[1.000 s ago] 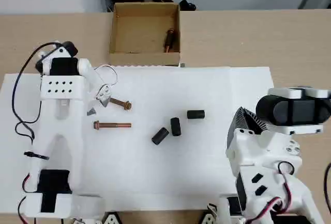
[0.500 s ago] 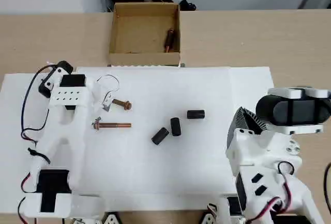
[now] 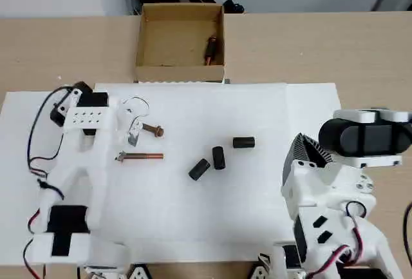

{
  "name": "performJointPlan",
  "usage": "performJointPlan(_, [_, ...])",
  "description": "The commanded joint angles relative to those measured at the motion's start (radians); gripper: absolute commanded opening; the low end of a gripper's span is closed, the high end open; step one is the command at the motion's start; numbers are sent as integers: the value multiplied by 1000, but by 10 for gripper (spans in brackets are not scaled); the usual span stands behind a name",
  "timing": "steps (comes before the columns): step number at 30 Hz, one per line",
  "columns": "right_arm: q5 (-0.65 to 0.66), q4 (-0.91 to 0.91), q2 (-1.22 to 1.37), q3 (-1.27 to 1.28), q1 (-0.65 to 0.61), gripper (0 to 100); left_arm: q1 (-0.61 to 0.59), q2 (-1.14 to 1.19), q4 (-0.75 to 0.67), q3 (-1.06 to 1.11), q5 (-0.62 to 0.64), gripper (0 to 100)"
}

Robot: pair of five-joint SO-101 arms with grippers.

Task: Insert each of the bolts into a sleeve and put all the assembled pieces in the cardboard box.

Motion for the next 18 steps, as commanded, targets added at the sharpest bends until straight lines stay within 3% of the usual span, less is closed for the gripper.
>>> performJointPlan(1, [-9, -2, -1, -2, 8, 5, 5, 31, 2, -61, 9, 98])
performJointPlan(9, [-11, -2, -1, -2, 8, 5, 11, 94, -21, -85, 9, 28])
performJointPlan(14, [-11, -4, -1, 6, 10, 5, 6, 43, 14, -107, 9, 122])
performJointPlan(18, [-11, -5, -2, 31, 10, 5, 14, -49, 161, -226, 9, 235])
